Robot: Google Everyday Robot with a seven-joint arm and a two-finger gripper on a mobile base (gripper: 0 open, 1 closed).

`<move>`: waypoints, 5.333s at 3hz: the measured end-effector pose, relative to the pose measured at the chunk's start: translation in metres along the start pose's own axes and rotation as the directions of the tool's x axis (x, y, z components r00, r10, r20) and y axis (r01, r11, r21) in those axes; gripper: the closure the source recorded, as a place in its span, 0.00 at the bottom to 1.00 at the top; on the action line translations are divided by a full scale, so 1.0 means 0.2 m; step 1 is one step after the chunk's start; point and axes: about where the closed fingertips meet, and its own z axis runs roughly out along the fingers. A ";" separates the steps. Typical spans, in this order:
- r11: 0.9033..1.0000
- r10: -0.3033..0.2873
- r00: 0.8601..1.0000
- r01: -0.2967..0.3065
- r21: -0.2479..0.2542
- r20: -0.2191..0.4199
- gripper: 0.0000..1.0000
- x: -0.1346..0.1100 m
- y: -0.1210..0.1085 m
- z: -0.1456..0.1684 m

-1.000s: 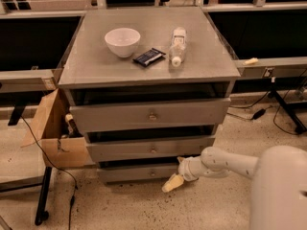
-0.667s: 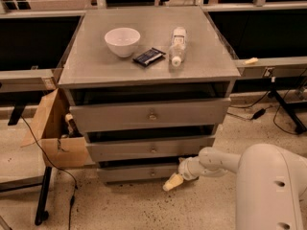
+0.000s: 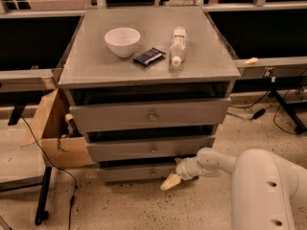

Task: Open bottom drawer

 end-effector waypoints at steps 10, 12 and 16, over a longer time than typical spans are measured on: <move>0.997 -0.002 0.996 0.009 -0.070 0.092 0.63 0.01 -0.21 0.41; 0.998 -0.007 0.995 0.014 -0.068 0.095 1.00 0.02 -0.21 0.39; 0.998 -0.020 0.993 0.026 -0.048 0.116 0.13 0.08 -0.22 0.37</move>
Offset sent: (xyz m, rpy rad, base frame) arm 0.0516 0.0274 -0.0163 0.0990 -0.0876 0.0334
